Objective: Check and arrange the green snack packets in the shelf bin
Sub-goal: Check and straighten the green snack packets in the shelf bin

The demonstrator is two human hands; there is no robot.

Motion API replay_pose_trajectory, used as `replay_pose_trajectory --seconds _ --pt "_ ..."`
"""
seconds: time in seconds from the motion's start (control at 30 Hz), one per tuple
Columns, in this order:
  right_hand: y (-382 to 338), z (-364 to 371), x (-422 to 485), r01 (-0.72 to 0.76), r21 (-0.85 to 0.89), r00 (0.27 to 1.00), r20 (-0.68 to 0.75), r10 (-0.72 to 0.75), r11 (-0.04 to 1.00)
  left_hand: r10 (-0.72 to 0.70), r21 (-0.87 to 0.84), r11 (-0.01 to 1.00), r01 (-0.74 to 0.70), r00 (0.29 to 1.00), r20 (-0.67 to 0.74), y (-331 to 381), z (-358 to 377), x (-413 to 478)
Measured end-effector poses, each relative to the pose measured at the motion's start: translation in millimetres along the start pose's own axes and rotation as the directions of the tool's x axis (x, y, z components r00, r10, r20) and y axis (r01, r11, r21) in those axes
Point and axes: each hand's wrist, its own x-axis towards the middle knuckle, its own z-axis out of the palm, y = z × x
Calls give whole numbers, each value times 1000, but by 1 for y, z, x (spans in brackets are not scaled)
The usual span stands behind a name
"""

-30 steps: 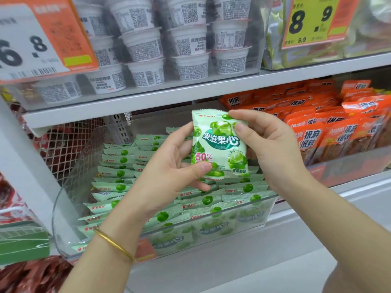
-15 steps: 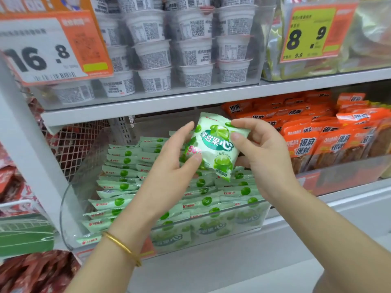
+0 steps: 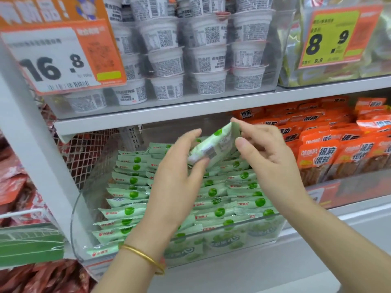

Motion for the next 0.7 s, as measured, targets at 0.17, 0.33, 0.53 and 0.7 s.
replay_pose_trajectory --seconds 0.17,0.33,0.53,0.7 --pt "6 -4 0 88 -96 995 58 -83 991 -77 -335 937 100 994 82 6 -5 1" --pt "5 -13 -1 0 32 1000 18 0 999 -91 -553 799 236 956 278 5 -5 -2" --pt "6 -15 1 -119 175 992 -15 123 977 -83 -562 773 295 924 372 9 -7 -5" --pt "6 -12 2 -159 222 986 -19 167 962 -109 -574 761 301 932 345 10 -6 -3"
